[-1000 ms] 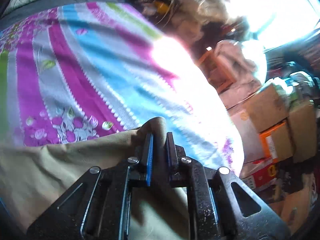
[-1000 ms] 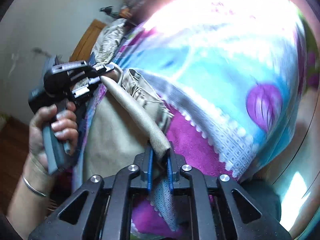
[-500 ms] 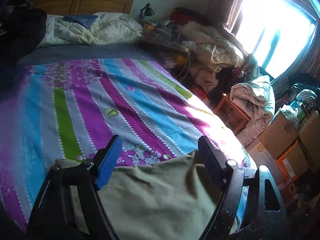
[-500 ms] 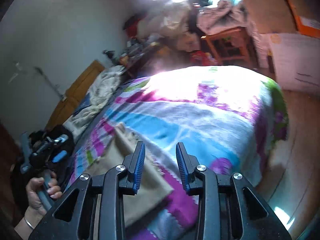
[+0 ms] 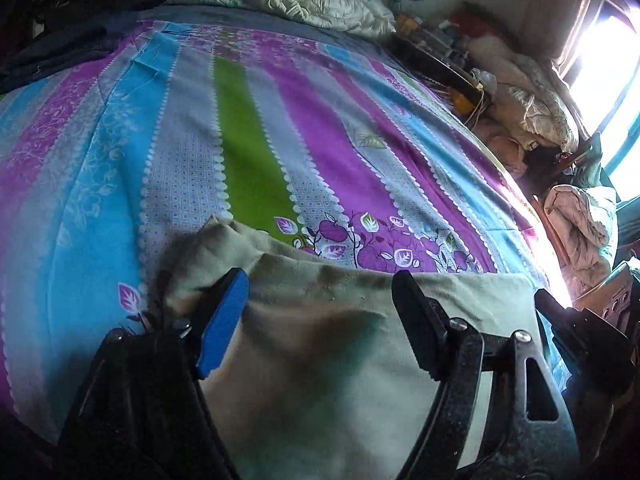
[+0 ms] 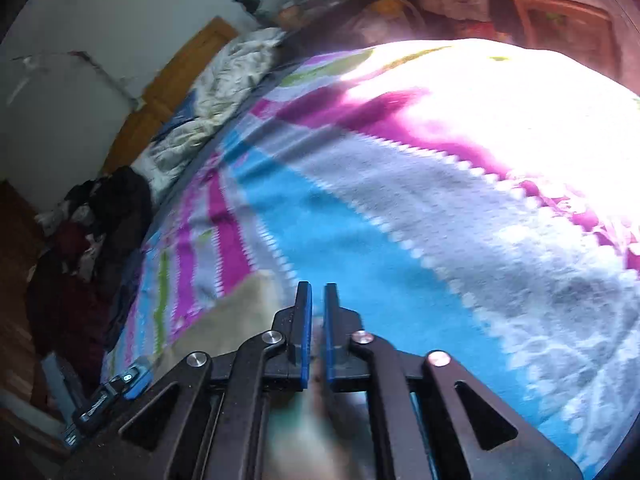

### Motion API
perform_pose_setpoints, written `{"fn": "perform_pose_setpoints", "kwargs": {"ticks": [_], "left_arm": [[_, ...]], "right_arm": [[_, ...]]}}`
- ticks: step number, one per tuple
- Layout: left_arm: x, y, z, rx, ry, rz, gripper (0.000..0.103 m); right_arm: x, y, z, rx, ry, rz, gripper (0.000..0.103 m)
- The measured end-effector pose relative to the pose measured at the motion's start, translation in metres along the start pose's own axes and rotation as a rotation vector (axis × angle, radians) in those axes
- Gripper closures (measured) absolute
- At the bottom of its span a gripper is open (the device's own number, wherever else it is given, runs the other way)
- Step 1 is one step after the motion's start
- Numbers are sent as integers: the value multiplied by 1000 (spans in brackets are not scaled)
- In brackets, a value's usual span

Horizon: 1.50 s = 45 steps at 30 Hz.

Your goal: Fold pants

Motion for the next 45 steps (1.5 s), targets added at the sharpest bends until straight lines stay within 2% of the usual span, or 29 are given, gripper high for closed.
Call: {"fn": "perform_pose_setpoints", "kwargs": {"ticks": [1,2,3,6,10,12,13,14,15,17,18,19,21,23,25,28,29,31,32,33,34,35,36,37,39,41,43,44,45], "left_arm": [[-4,-6,8,0,-5,2,43],[-9,-12,16,-8,-22,8,62],[-16,-15,23,-18,-35,14,70],[-59,1,17,64,-61,-34,67],[-114,79,-22,221,143,23,66],[-138,132,-39,288,237,74,66],[-146,154,-42,308,258,99,66],[-147,179,-43,328,267,136,65],[-142,205,-40,355,239,177,64],[-147,227,-28,409,178,80,76],[-151,230,-26,424,163,75,77],[-156,228,-27,431,160,83,77],[-164,221,-26,425,138,120,76],[-166,199,-21,406,132,121,75],[-160,155,-18,383,109,50,75],[-132,74,-13,257,112,-65,71],[-120,52,-7,195,104,-84,69],[-86,12,0,101,90,-84,64],[-71,6,9,82,65,-77,60],[-50,-2,17,59,25,-50,49],[-28,0,31,14,4,5,45],[-8,3,43,-22,22,47,52],[-8,4,44,12,19,-6,56],[-8,7,42,51,4,-6,56],[-17,10,37,99,-1,6,56],[-43,13,45,92,44,2,56],[-77,18,63,28,148,-24,50],[-90,27,73,-4,199,-6,42],[-99,41,80,-26,260,28,41]], "right_arm": [[-6,-11,-12,46,9,-28,87],[-21,-15,-19,58,25,-67,84],[-38,-16,-18,33,22,-107,84],[-88,7,23,-143,-157,-116,83],[-125,100,69,-431,-275,26,71],[-117,145,63,-506,-229,111,69],[-106,162,52,-529,-160,162,69],[-99,174,40,-537,-120,190,76],[-104,173,33,-504,-146,186,79],[-118,162,20,-449,-111,159,77],[-124,157,15,-446,-65,146,76],[-130,152,12,-453,-41,132,75],[-139,142,16,-471,-14,98,65],[-142,126,37,-489,-78,61,64],[-129,103,69,-515,-138,32,63],[-80,57,112,-490,-175,42,63],[-57,41,120,-469,-193,60,63],[-6,15,118,-413,-149,113,63],[18,8,107,-384,-118,143,75],[39,4,93,-349,-83,175,98],[48,-2,79,-275,-70,190,103],[48,-10,70,-213,-97,174,103],[41,-16,63,-194,-66,131,103],[32,-22,56,-168,-47,90,102],[8,-27,43,-142,-69,40,68],[-18,-21,36,-198,-127,49,55],[-38,-1,28,-261,-214,132,42],[-48,11,23,-292,-257,162,32],[-58,23,19,-314,-286,177,25]]}}
Point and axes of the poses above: each gripper's, at about its wrist camera, not at the fingertips, and x roughly the way its jaws point, z to its left, y to its underside, the point moved 5 cm from there along x, roughly the way its jaws point, and after that the axes turned 7 degrees about z, right-handed, at the moved point
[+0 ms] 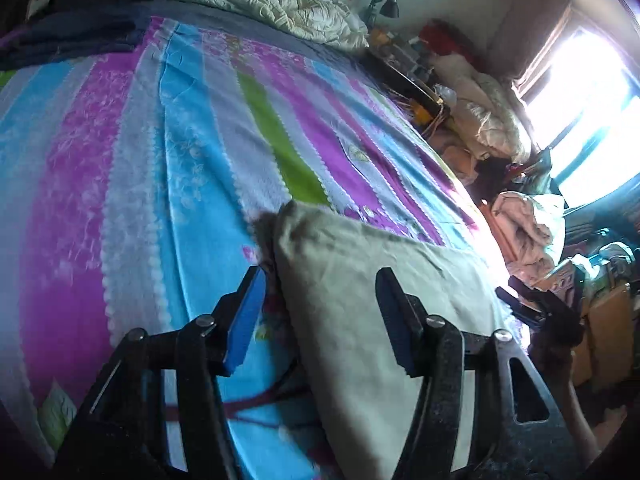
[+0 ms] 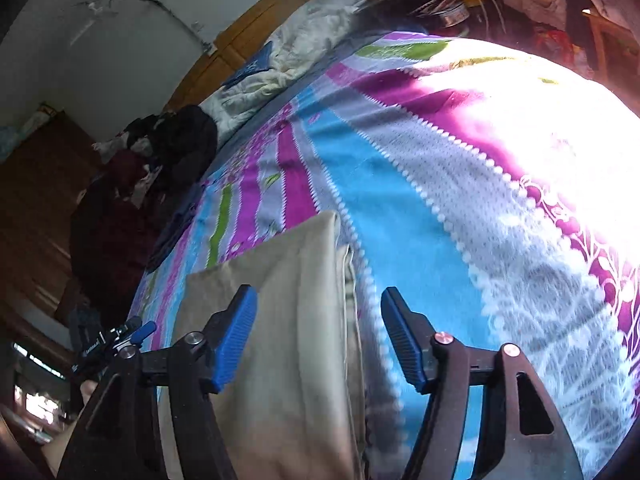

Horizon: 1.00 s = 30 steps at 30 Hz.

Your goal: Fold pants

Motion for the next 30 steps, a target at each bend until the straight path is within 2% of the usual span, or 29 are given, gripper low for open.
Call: {"fn": "perform_pose_setpoints", "kwargs": {"ticks": [2,5,7,8,10,13,15,17,18,20,21,22,23,24,25,26,30], "left_arm": [[-4,26,3,-24,86,63,41],[4,68,0,-19,155,140,42],[12,83,-4,-18,185,158,42],[12,85,-7,-2,173,130,42],[18,75,-10,-9,176,124,41],[29,64,-26,38,206,181,41],[42,65,-36,101,159,206,41],[46,61,-34,81,146,190,39],[49,57,-35,49,156,177,34],[49,52,-35,8,166,159,31],[52,52,-40,16,145,160,34],[55,54,-44,35,124,170,44],[55,56,-44,37,104,166,73],[48,56,-38,3,135,145,86],[42,53,-35,-44,192,128,89],[33,49,-34,-59,218,103,92],[2,37,-49,-17,247,29,93]], "right_arm": [[-11,22,-1,-10,-35,18,19],[-16,45,-9,29,-70,25,19],[-13,54,-15,45,-66,28,19],[-11,55,-15,36,-61,28,19],[-8,55,-10,14,-78,39,19],[-2,53,-6,-10,-92,57,19],[4,51,-6,-25,-70,67,19],[6,52,-4,-43,-57,65,19],[6,53,-3,-51,-54,64,19],[6,55,-2,-71,-51,59,19],[6,56,-2,-81,-50,56,19],[5,57,-2,-87,-48,51,20],[4,58,-2,-88,-47,45,22],[2,58,-3,-84,-43,37,23],[0,59,-3,-75,-42,29,24],[-2,60,-2,-65,-40,21,24],[-12,71,22,-105,-50,26,23]]}}
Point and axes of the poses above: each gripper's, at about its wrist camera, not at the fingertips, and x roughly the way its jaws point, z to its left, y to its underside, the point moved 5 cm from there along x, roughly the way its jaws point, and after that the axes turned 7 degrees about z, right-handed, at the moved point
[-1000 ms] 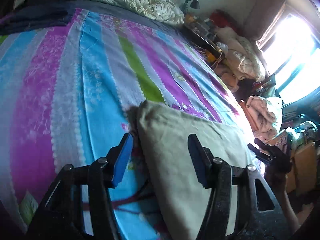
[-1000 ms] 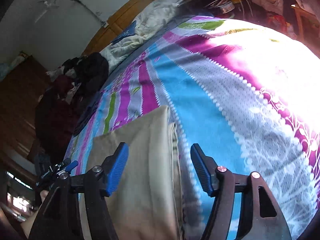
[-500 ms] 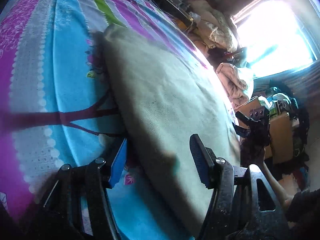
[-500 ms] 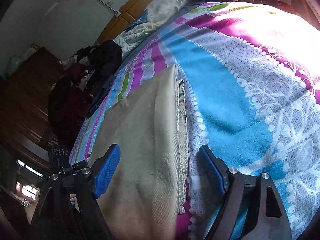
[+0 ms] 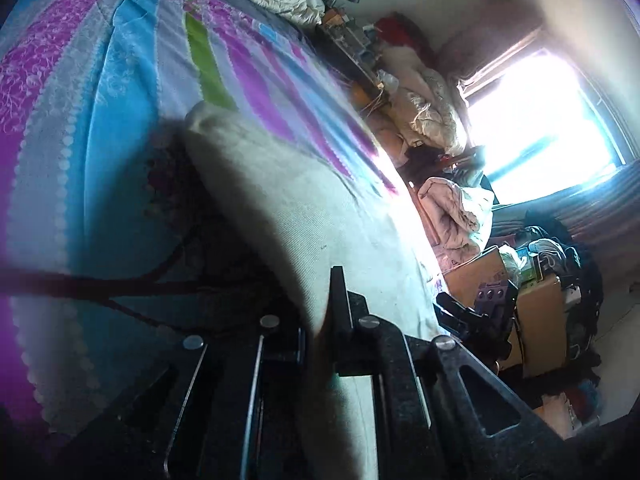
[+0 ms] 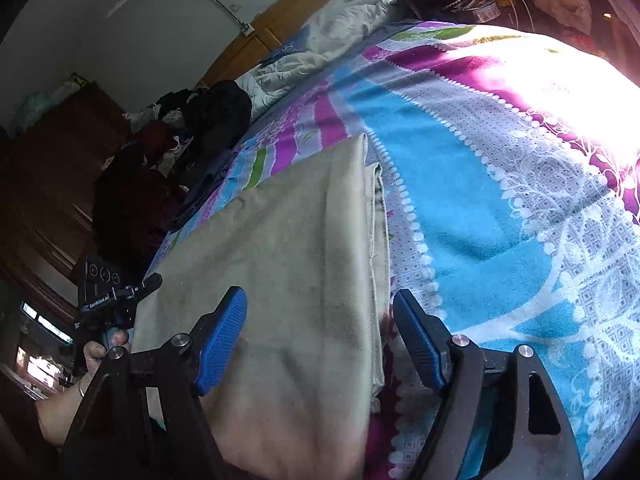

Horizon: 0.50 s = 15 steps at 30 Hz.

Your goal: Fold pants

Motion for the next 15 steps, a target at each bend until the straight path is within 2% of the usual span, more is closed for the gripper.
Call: {"fn": "perform_pose_setpoints", "kwargs": {"ticks": [3,7,11,13,15], "left_arm": [[-33,-3,2,10,-22,-52,94],[-98,10,44,-28,-115,-99,94],[-132,37,102,-76,-260,-26,90],[-132,46,124,-129,-255,16,86],[-123,47,136,-170,-275,27,75]], "right_arm": [[1,9,33,-80,-19,30,22],[19,20,76,-178,-52,76,20],[51,27,118,-238,-115,125,20],[70,27,132,-245,-159,152,20],[90,25,139,-246,-177,176,19]]}}
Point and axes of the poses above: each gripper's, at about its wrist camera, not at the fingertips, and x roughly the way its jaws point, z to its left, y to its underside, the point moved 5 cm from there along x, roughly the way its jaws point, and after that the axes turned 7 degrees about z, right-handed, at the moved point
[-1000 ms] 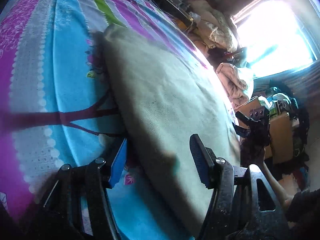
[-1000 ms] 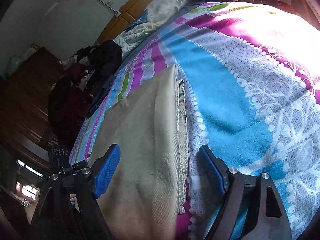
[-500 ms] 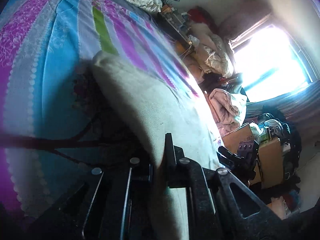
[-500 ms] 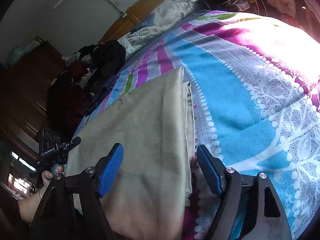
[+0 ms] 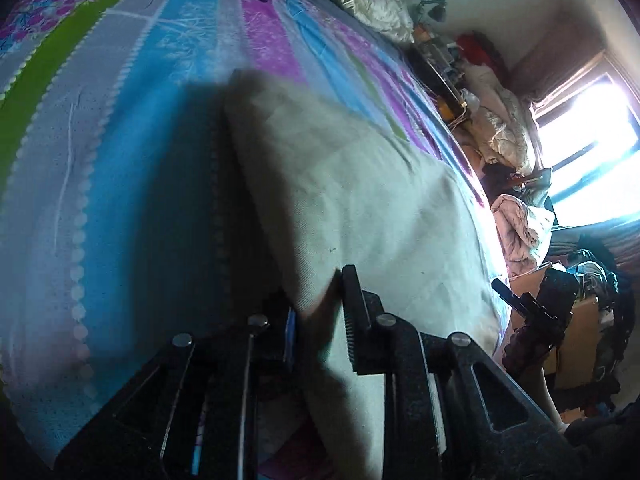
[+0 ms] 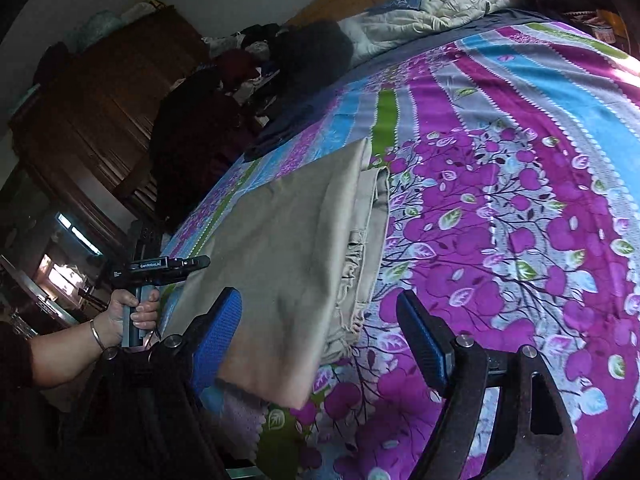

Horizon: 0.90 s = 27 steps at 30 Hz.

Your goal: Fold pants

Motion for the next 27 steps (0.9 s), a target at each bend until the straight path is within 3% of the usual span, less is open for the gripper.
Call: {"fn": "perform_pose_setpoints", "kwargs": {"ticks": [2,4,8,10,12,14,16,17,18,20,21,23,25,27], "left_arm": [[11,-3,2,-21,-29,12,62],[15,-13,2,-51,-20,-20,56],[23,-29,-3,-80,-26,-55,35],[30,-31,-13,-14,-71,-61,24],[38,-28,-24,61,-124,-52,11],[45,-24,-28,139,-208,-30,10],[42,-23,-26,145,-209,-29,17],[37,-24,-23,130,-201,-45,32],[31,-23,-18,104,-190,-68,56],[17,-22,-4,18,-123,-113,79],[12,-21,-1,-12,-87,-133,82],[7,-19,-6,2,-100,-161,89],[1,-18,-16,37,-120,-190,91],[-12,-23,-23,16,-70,-228,91]], "right_arm": [[21,-8,-7,38,-38,36,19],[38,-14,-24,100,-67,57,19],[62,-29,-40,171,-146,86,23],[75,-31,-35,175,-198,130,40],[86,-27,-29,134,-150,161,48],[82,-26,-27,124,-155,140,55],[75,-26,-28,122,-139,99,64],[72,-27,-23,100,-109,75,69],[69,-27,-15,63,-64,51,72],[63,-26,3,18,6,6,76],[60,-26,14,16,23,-16,78],[52,-28,29,7,51,-55,80],[43,-35,49,-23,73,-84,82],[35,-45,72,-77,101,-102,82]]}}
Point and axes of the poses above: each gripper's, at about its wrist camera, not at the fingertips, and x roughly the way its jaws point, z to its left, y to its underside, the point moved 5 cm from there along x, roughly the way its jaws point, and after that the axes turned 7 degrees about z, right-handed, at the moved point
